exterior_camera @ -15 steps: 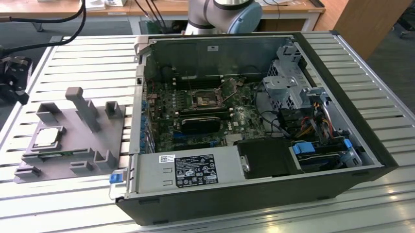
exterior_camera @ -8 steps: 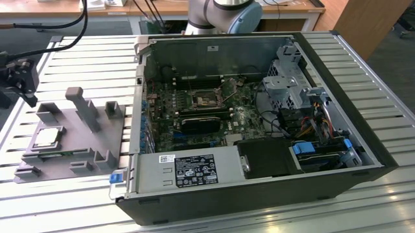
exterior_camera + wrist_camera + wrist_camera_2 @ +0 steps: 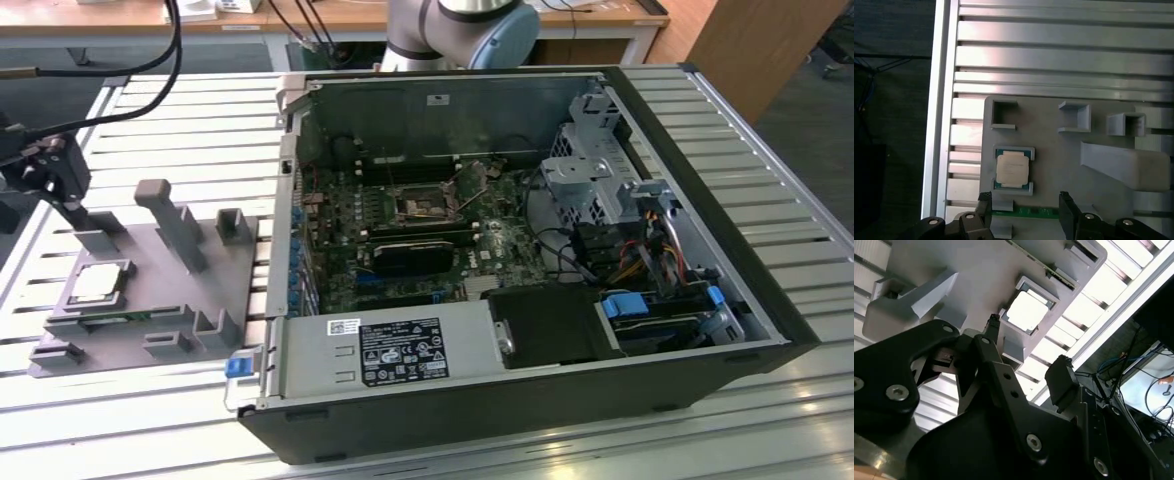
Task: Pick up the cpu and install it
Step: 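Pick up the cpu and move it towards the insertion slot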
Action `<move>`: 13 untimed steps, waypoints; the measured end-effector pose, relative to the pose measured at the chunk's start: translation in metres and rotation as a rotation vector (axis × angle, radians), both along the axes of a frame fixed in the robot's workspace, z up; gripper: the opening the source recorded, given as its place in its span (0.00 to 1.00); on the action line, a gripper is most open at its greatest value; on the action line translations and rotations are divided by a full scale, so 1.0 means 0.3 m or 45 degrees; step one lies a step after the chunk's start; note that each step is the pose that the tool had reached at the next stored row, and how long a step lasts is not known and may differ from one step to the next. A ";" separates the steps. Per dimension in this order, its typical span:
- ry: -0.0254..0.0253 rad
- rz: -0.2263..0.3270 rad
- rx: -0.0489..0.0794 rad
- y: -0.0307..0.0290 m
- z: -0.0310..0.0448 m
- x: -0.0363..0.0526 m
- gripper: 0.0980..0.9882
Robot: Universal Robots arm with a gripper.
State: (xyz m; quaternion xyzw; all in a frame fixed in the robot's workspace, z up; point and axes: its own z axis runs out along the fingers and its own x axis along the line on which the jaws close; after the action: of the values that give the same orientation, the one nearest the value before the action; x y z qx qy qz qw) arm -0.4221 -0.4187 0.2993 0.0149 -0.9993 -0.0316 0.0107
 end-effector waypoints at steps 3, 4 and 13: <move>-0.0004 0.000 0.000 -0.001 -0.018 -0.011 0.62; -0.0003 0.000 0.000 -0.001 -0.024 -0.012 0.63; -0.0003 0.007 0.003 -0.006 -0.078 -0.018 0.70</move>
State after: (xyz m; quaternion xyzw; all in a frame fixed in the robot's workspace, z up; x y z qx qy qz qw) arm -0.4275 -0.4206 0.2758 0.0177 -0.9993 -0.0327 0.0107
